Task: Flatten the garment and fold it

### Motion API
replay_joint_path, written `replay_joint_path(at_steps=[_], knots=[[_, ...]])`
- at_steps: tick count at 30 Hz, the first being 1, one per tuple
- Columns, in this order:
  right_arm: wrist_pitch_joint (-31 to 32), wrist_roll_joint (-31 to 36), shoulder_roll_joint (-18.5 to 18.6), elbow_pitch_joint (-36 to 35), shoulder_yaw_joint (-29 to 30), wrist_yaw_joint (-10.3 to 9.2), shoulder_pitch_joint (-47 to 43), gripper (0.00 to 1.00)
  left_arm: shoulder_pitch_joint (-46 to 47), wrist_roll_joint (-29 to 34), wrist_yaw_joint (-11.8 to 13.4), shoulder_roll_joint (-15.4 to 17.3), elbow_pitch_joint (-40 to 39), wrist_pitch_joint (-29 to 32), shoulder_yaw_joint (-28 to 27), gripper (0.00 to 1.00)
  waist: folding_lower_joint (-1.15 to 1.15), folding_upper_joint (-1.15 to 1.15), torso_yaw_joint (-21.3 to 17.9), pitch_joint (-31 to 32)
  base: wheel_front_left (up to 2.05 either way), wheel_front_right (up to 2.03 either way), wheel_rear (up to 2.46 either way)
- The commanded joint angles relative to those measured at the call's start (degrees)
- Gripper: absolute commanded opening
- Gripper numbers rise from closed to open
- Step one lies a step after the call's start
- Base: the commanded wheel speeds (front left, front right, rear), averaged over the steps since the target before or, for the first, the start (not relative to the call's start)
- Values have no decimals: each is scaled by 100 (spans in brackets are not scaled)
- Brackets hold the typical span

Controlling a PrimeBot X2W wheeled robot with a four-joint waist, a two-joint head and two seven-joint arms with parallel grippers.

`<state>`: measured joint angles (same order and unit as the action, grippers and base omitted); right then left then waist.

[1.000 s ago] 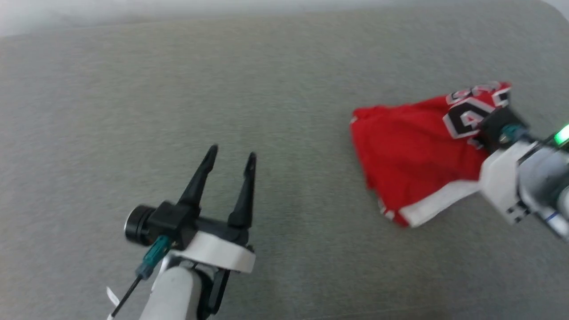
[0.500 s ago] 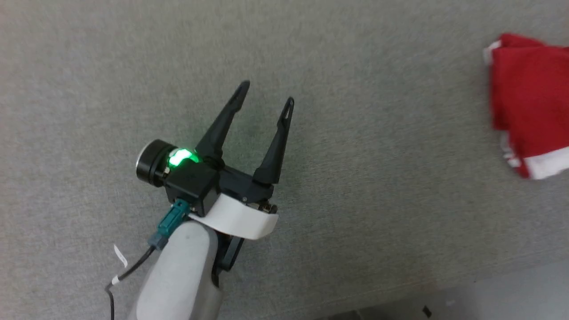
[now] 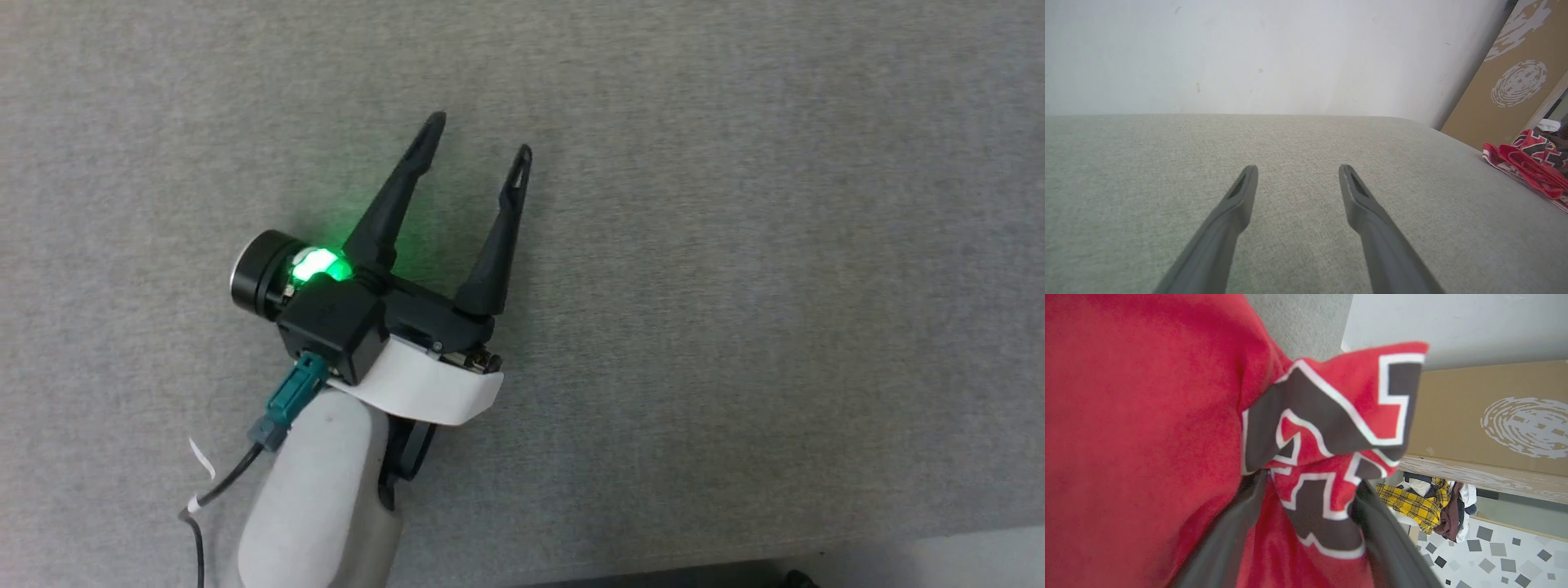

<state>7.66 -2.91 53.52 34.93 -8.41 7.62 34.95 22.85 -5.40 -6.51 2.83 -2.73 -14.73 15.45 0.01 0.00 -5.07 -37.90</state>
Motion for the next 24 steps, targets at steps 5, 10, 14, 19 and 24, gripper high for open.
replay_joint_path(at_steps=[5,10,14,19,24], knots=[[-104,215,-215,29,198,-13,72,100,-50,-82,21,5,136,-27,-69,100,-1,0,43,362,0,0,0],[-123,182,-413,-258,142,-13,169,100,-317,-229,94,5,240,-27,-148,100,-1,0,-73,1093,0,0,0],[-131,32,-587,-606,104,-13,274,100,-594,-292,142,5,255,-27,-250,100,-1,0,-90,1692,0,0,0],[-277,-370,-1180,-1359,328,-13,326,100,-1048,-363,216,5,232,-27,-538,100,-1,0,-16,2456,0,0,0],[-486,-625,-1820,-1980,657,-13,59,100,-1310,-472,299,5,276,-27,-759,100,-1,0,83,2820,0,0,0]])
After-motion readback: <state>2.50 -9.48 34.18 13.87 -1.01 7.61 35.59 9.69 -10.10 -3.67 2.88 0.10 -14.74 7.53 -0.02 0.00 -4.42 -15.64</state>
